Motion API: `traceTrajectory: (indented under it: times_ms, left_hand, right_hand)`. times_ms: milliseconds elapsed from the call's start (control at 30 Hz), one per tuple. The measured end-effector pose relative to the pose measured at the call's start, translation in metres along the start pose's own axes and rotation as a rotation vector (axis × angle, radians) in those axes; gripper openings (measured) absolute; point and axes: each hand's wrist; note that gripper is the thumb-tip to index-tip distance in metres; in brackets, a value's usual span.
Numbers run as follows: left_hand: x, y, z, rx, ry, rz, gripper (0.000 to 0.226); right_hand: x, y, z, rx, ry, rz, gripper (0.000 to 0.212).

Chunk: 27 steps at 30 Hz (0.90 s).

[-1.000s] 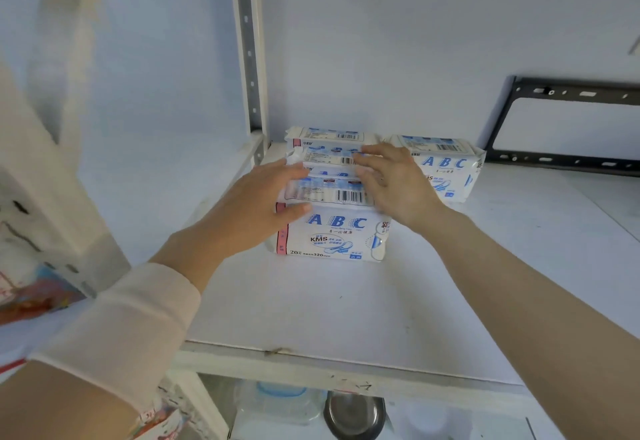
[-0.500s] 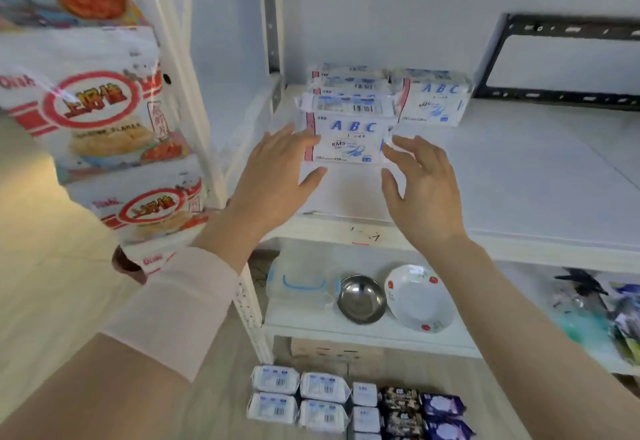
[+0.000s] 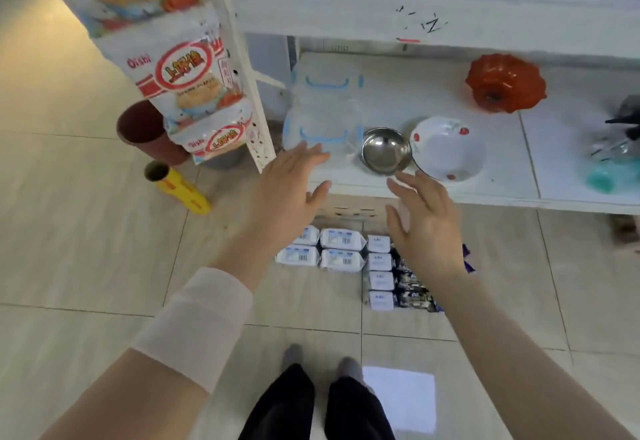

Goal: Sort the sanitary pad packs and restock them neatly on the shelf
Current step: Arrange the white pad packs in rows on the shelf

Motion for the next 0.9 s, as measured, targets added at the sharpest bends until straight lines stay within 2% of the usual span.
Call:
traceTrajectory:
  times_ms: [200,367,500,633,733,900]
  left_hand:
    - [0.079,-0.058,-0.057,-0.115,-0.1,-0.177,0.036]
    - [0.147,-0.093,-0.104,-0.182,0.003,-0.309,0.042]
    - [0.233,-0.113,-0.163,-0.172,0.055,-0.404,0.046]
    - [0.343,-0.139,-0.236,-0.169,0.084,-0.487,0.051]
    - [0.43,-0.151,-0.298,-0.158,0.104,-0.467,0.059]
    - [0.537,-0.155,-0.405,-0.081,0.167,-0.368,0.082]
  right_hand:
    - [0.077,-0.077,0.01,0.175,-0.024,-0.218,0.041]
    - [0.145,-0.132,0.03,0.232,-0.082,-0.359,0.044]
    - [0.228,-0.179,0.074,0.248,-0.122,-0.465,0.036]
    - [0.334,-0.233,0.137,0.231,-0.153,-0.577,0.047]
    - [0.415,-0.255,0.193,0.228,-0.197,-0.664,0.061]
    - [0.52,-0.28,0.272,0.024,-0.241,-0.654,0.082]
Point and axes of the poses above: each hand's wrist, its own y-axis towards the middle knuckle, its own x-axis out of the palm, z = x × y, and after that the axes turned 2 degrees about z, right-handed
